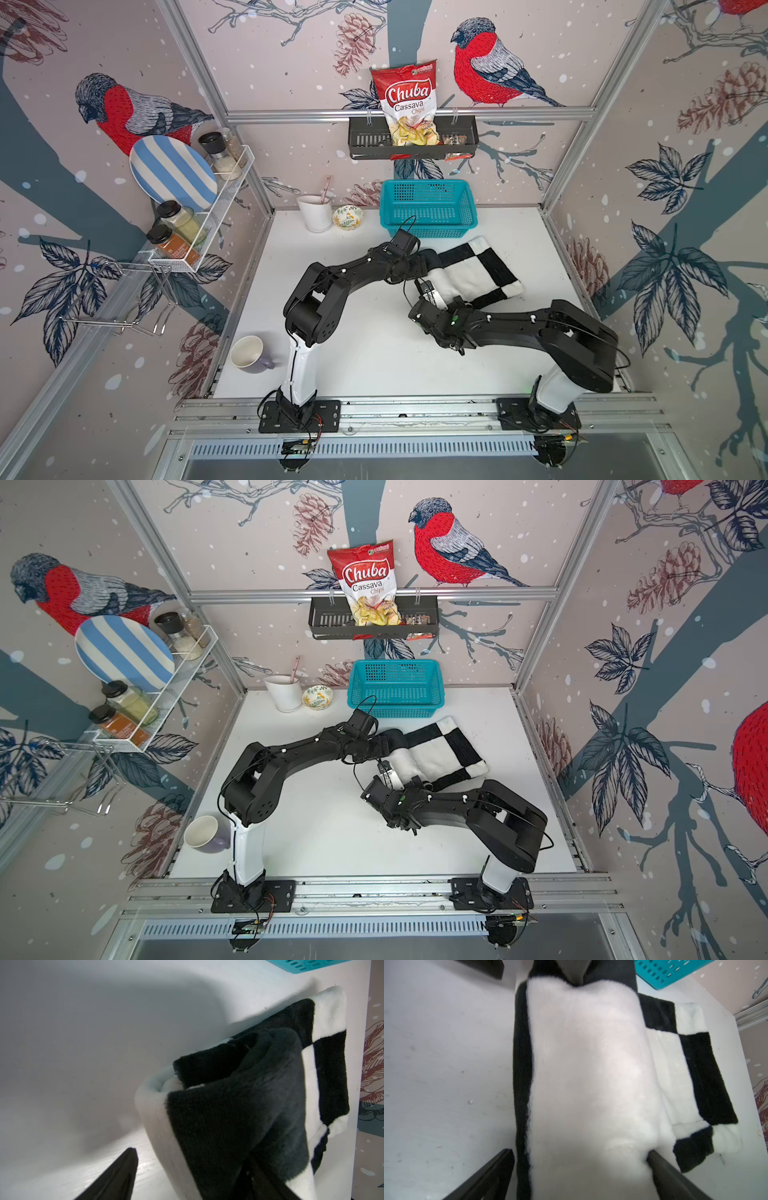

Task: Roll up the pillowcase
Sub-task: Roll the pillowcase at the center of the board.

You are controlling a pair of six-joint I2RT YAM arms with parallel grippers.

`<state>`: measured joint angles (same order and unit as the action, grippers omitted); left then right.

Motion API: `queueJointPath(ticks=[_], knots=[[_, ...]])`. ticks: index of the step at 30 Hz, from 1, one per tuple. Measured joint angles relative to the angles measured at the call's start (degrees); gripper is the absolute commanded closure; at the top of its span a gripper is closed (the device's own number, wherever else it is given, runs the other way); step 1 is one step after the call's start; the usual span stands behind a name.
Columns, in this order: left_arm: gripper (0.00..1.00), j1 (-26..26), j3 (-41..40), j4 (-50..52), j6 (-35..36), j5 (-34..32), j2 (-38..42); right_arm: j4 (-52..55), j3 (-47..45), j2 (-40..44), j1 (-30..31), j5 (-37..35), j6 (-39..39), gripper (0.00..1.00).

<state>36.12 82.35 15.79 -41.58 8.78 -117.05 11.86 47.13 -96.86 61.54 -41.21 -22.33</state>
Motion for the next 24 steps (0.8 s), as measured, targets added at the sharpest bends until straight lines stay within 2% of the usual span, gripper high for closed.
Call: queueJointPath(ticks=[3, 5, 7, 12, 19, 24], knots=[[0.19, 0.0, -0.44, -0.15, 0.02, 0.0, 0.28, -1.22, -0.46, -1.57, -0.98, 0.15, 0.68, 0.51], [0.18, 0.0, -0.63, 0.0, 0.02, -0.02, 0.76, -2.36, -0.66, -1.68, -1.46, 0.33, 1.03, 0.7], [0.17, 0.0, -0.63, 0.63, 0.07, -0.09, 1.84, -3.02, -0.66, -1.31, -1.31, 0.7, 1.25, 0.98], [0.15, -1.33, -0.85, 2.84, 1.27, -0.87, 6.93, -3.32, -0.5, 1.27, -0.81, 5.64, 0.94, 1.0], [0.14, -5.09, -5.6, 3.74, 3.26, -1.7, 15.04, -7.37, -0.83, 6.97, -0.98, 22.16, -1.18, 1.0], [0.14, -6.34, -9.99, 4.11, 4.52, -2.73, 18.97, -15.04, -6.4, 10.47, -9.84, 37.97, -2.51, 0.99]])
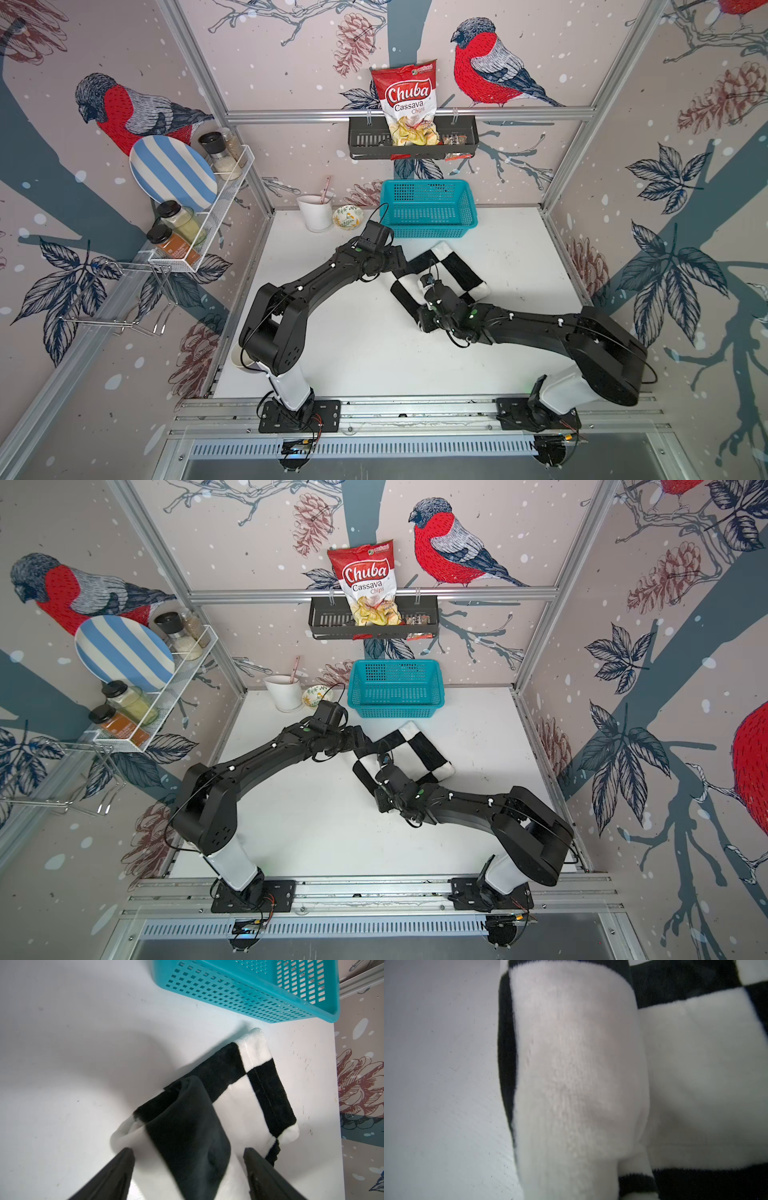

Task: Roll up the pillowcase
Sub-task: Roll the pillowcase at the center of the board.

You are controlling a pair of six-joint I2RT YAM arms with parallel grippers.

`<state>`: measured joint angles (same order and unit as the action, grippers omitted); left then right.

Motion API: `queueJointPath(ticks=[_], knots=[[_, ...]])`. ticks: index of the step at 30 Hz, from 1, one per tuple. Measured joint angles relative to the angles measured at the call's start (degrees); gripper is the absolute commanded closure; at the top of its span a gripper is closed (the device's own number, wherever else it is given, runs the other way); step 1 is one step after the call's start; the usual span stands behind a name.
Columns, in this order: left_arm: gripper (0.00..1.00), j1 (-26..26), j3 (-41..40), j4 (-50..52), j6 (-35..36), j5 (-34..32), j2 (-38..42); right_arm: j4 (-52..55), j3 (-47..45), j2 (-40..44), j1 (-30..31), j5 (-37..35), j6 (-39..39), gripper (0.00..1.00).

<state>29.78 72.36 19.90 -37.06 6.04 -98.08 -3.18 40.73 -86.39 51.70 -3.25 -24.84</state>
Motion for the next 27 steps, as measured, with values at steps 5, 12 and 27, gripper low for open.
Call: queueJointPath(ticks=[5, 12, 27], knots=[[0.15, -0.02, -3.04, -0.9, -0.04, 1.03, 0.63, -9.09, -5.03, -0.5, -11.96, 17.14, -1.38, 0.99], [0.17, 1.11, -2.6, -4.48, -1.92, 3.23, -4.9, -16.74, -5.4, -7.37, -24.24, 36.96, -3.89, 0.83], [0.18, 4.17, 5.42, -6.32, -4.96, 4.0, -16.74, 0.31, 1.31, 1.92, -24.11, 19.45, -0.33, 0.0]])
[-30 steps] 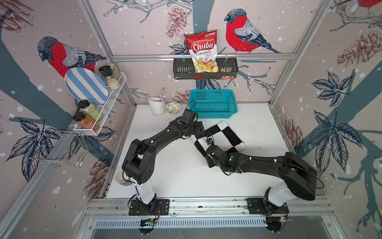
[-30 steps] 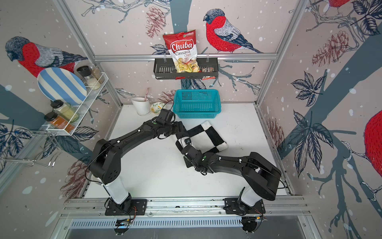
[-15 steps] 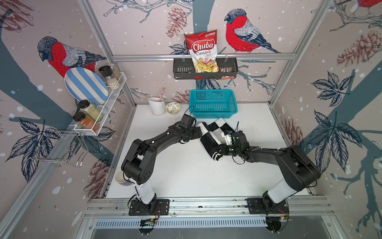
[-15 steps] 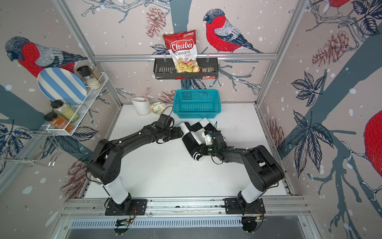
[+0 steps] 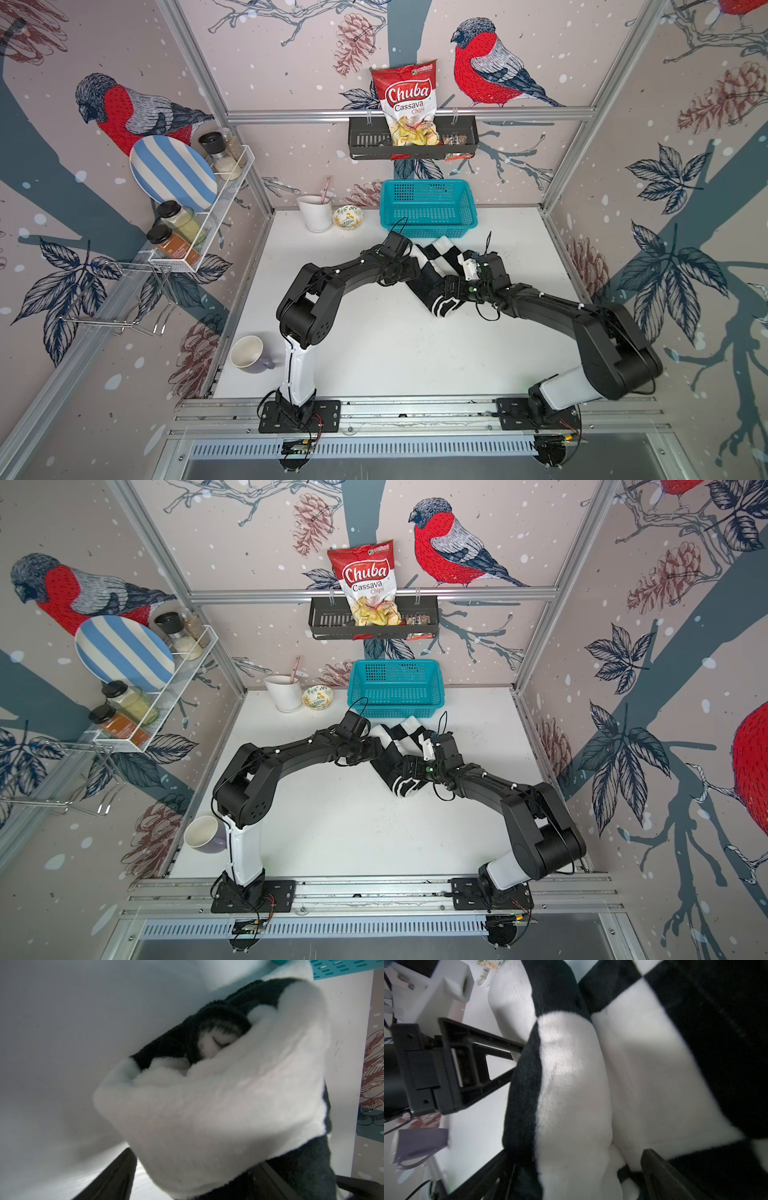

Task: Roll up the pillowcase
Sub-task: Roll the pillowcase at the center of the board.

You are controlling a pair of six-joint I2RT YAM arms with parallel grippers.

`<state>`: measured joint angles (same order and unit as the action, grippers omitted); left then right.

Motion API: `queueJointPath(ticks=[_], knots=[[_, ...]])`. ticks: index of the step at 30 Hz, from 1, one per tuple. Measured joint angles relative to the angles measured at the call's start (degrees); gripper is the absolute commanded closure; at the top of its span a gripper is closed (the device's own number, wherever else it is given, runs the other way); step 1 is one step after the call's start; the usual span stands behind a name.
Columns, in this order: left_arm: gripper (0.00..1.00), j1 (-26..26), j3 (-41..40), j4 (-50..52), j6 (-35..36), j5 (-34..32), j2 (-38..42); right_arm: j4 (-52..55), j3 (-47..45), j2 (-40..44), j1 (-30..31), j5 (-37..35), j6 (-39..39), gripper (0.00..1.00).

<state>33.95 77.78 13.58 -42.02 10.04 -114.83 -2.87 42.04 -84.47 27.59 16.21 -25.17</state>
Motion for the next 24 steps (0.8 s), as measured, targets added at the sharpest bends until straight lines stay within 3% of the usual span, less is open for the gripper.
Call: queueJointPath(ticks=[8, 12, 17, 20, 24], knots=[[0.18, 0.0, 0.7, 0.44, 0.0, 0.0, -0.44, 8.48, 3.63, 4.79, 21.2, -37.35, 8.13, 0.0], [0.18, 0.0, 0.94, 0.46, 0.02, 0.0, -0.68, 8.04, 2.71, 0.63, 30.86, -47.6, 13.68, 0.0], [0.18, 0.0, 0.9, 0.55, 0.02, 0.0, -0.66, 7.69, 3.93, -9.14, 34.38, -56.52, 17.27, 0.01], [0.18, 0.0, 0.39, 0.48, 0.04, 0.0, -0.42, 7.89, 5.86, -14.53, 34.84, -60.08, 17.94, 0.29], [0.18, -0.02, -0.5, 0.96, 0.11, -0.98, 1.11, 9.55, 9.35, -18.91, 34.71, -62.12, 17.4, 0.83]])
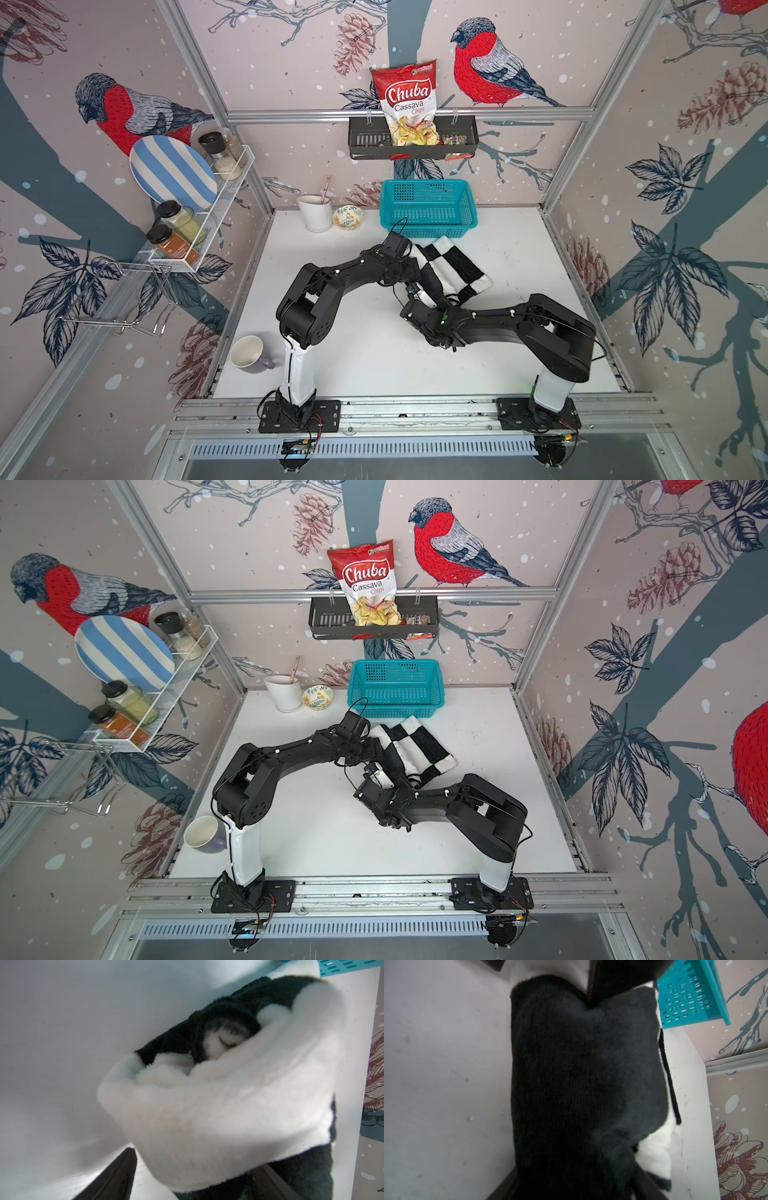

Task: Roll up the pillowcase
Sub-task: Roll the pillowcase at the center of the board.

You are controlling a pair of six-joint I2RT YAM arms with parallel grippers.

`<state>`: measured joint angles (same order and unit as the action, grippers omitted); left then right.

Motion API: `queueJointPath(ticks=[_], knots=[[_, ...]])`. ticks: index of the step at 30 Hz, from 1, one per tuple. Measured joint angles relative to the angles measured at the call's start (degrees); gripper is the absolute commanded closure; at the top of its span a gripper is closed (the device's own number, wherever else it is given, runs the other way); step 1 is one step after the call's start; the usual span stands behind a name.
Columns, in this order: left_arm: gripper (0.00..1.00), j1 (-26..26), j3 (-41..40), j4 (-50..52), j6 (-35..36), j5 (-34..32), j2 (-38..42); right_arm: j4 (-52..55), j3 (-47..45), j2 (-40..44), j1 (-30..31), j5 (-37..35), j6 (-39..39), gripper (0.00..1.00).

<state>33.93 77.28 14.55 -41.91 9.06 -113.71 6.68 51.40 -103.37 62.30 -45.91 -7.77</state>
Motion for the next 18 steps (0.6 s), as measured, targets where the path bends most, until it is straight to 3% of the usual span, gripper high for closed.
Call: queueJointPath(ticks=[2, 6, 13, 18], knots=[[0.17, -0.39, -0.22, 1.16, 0.35, -0.13, 1.36, 0.74, 0.83, -0.24, 0.31, 0.39, -1.03, 1.0], [0.16, -1.97, -1.16, 2.84, 1.18, -0.7, 6.38, 2.21, 2.29, 0.63, 1.22, 3.56, -3.63, 1.0], [0.16, -4.98, -5.01, 3.54, 3.93, -1.75, 14.91, 2.97, 4.76, 5.9, 2.1, 18.08, -6.62, 1.0], [0.16, -6.56, -8.55, 4.5, 5.57, -2.32, 18.67, 0.63, 2.97, 9.49, -4.0, 32.02, -7.45, 1.0]])
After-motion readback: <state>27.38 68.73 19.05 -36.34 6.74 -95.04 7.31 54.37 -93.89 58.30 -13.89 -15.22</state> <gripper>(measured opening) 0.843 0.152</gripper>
